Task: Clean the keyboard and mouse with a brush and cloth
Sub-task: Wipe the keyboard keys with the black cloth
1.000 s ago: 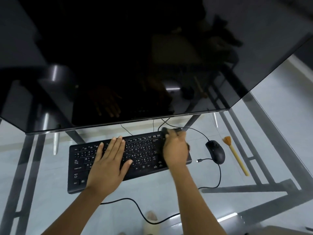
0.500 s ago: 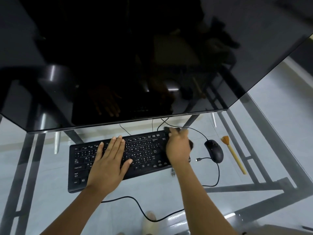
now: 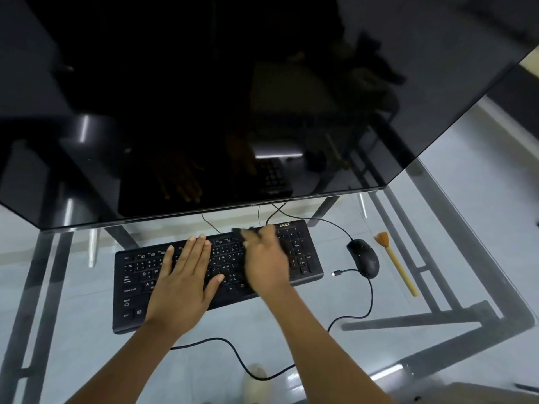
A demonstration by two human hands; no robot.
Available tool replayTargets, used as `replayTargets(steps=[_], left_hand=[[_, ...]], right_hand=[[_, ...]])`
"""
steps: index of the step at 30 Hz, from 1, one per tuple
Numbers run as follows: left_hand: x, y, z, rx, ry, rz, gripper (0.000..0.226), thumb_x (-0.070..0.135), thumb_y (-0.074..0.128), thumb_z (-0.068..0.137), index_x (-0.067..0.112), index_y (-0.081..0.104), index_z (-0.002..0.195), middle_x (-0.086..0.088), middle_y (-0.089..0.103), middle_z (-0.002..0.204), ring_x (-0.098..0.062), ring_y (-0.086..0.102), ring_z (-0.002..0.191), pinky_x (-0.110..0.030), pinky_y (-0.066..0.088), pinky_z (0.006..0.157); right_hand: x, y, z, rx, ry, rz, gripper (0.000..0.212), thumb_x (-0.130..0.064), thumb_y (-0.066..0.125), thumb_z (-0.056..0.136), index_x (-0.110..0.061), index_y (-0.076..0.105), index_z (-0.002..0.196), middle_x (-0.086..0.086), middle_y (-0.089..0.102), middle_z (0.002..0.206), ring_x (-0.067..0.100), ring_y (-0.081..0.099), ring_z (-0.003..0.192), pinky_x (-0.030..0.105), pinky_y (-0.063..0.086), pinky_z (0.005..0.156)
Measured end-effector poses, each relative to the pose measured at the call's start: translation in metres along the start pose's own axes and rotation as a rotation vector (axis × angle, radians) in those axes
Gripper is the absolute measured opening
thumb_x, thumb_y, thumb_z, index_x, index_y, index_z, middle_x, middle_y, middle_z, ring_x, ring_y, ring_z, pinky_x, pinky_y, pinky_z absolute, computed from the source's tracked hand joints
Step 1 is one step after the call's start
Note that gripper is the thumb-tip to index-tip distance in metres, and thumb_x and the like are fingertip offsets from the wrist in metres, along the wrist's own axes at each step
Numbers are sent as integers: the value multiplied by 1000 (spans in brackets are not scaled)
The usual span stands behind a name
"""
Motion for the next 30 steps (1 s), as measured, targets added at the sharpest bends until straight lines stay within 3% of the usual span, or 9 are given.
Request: replayTargets(steps=[2, 5, 8, 13, 16, 21, 25, 28, 30], left_hand=[[1, 1, 1, 2, 6, -6, 71, 57, 18, 98, 9, 22, 151, -4, 20, 159, -17, 10, 148, -49, 10, 118], [1, 1, 1, 10, 6, -8, 71, 57, 17, 98, 10, 21, 151, -4, 19, 159, -16, 9, 148, -48, 8, 118], [0, 1, 1, 12, -2, -6, 71, 56, 17, 98, 9, 21, 151, -5, 18, 159, -17, 8, 148, -48, 8, 118], [2, 1, -1, 19, 5, -11, 71, 56, 18, 98, 9, 22, 150, -4, 19, 159, -17, 8, 148, -47, 8, 118], [0, 1, 0, 22, 8, -21, 71, 57, 17, 98, 9, 22, 150, -4, 19, 159, -17, 9, 148, -47, 8, 118], [0, 1, 1, 21, 22, -25, 71, 57, 15, 99, 8, 21, 150, -4, 19, 158, -17, 9, 148, -47, 10, 118], [0, 0, 1, 33, 19, -32, 71, 56, 16, 99, 7, 22, 150, -5, 19, 158, -17, 8, 148, -47, 9, 118], [1, 0, 0, 36, 20, -42, 71, 56, 18, 99, 7, 24, 150, -5, 20, 158, -18, 10, 148, -47, 9, 118], [2, 0, -1, 38, 23, -33, 70, 56, 17, 99, 7, 23, 150, -6, 20, 158, -18, 10, 148, -46, 9, 118]], right_hand=[[-3, -1, -2, 7, -78, -38, 34, -18, 43, 96, -26, 55, 127, 4, 49, 120, 26, 55, 99, 32, 44, 75], [58, -33, 20, 112, 166, -23, 35, -14, 43, 95, -26, 58, 124, 4, 49, 124, 25, 54, 102, 28, 37, 74], [98, -51, 28, 167, 315, -7, 35, -11, 44, 97, -23, 56, 128, 14, 48, 123, 30, 58, 89, 37, 52, 78], [109, -47, -26, 194, 312, -10, 33, -12, 43, 98, -17, 53, 129, 1, 36, 102, 20, 50, 72, 34, 51, 76], [110, -47, -61, 200, 283, -21, 36, -12, 46, 98, -15, 51, 134, 1, 35, 103, 23, 51, 69, 30, 45, 67], [93, -53, -9, 212, 272, -100, 34, -16, 40, 101, -9, 54, 131, 15, 47, 113, 36, 59, 86, 39, 50, 73], [84, -48, 28, 167, 226, -64, 32, -16, 40, 101, -9, 54, 129, 18, 48, 118, 37, 59, 95, 43, 53, 79], [99, -48, 3, 163, 248, -36, 34, -16, 39, 99, -16, 53, 130, 12, 45, 113, 32, 55, 89, 43, 52, 81], [104, -48, -28, 180, 327, 24, 35, -19, 36, 98, -24, 51, 128, 1, 39, 109, 26, 48, 90, 36, 43, 79]])
Point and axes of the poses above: each hand's wrist, its own z-axis towards the middle knuckle, its own y-axis out of the palm, x = y × z, the point moved 7 cm from there along z, towards the middle knuckle
